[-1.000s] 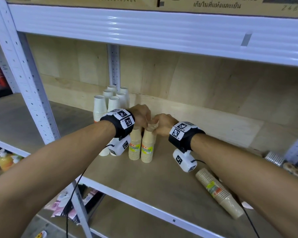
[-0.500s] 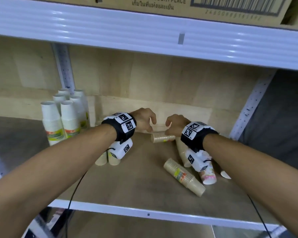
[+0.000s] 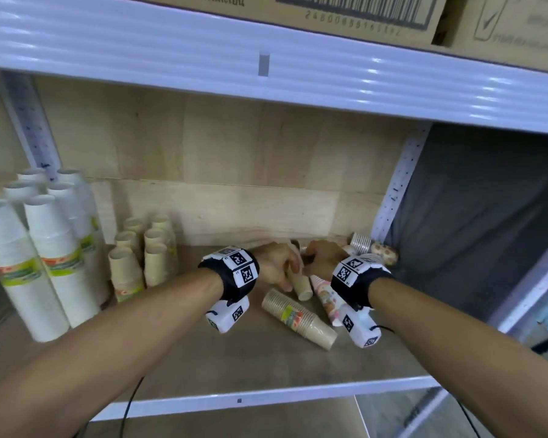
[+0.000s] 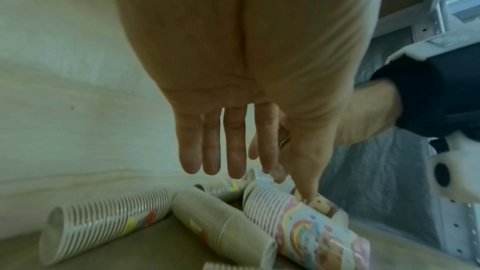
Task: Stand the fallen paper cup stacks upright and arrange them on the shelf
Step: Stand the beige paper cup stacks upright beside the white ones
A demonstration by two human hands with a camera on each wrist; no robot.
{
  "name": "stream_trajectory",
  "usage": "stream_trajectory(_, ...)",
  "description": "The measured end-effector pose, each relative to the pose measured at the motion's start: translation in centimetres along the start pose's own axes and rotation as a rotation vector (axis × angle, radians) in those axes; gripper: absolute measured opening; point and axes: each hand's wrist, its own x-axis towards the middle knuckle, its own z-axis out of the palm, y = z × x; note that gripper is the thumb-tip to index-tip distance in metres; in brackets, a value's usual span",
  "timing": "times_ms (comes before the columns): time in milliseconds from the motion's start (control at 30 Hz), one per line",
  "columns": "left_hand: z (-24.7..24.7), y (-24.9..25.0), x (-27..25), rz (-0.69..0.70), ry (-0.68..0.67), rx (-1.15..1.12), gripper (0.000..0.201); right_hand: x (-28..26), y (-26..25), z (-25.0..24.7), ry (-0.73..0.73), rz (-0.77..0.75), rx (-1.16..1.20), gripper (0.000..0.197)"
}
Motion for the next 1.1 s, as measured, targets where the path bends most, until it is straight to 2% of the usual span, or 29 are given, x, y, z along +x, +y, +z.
stream_trajectory(200,2.7,-0.7,0.3,0.003,-0.069,0.046,0.045,1.0,0.9,2.3,-0.121,0.038,0.097,0.076)
stream_trajectory(367,5.0,-1.3,1.0,0.013,-0.123,0.018,0.057,1.9,1.0,4.7,0.023,0.055,0.127,0.053)
stream_trajectory(467,5.9,-1.9,1.2,0.018,-0.166,0.023,0.063,2.6,0.8,5.3,0.008,0.059,0.103,0.051)
stream_trajectory(733,5.2,-3.1,1.6,0.044,-0.207,0.074,0.056,4.3,0.7,5.3,-0.059,0.053,-0.01,0.064)
stream_trajectory(900,4.6,-4.1,1.8,0.017,-0.226,0.137,0.06,4.9,0.6,5.6,-0.07,0.048,-0.075,0.053)
stream_trajectory(1100,4.4,-5.1,1.6,0.009,-0.247,0.134,0.07,5.2,1.6,6.9,-0.073,0.092,-0.074,0.079)
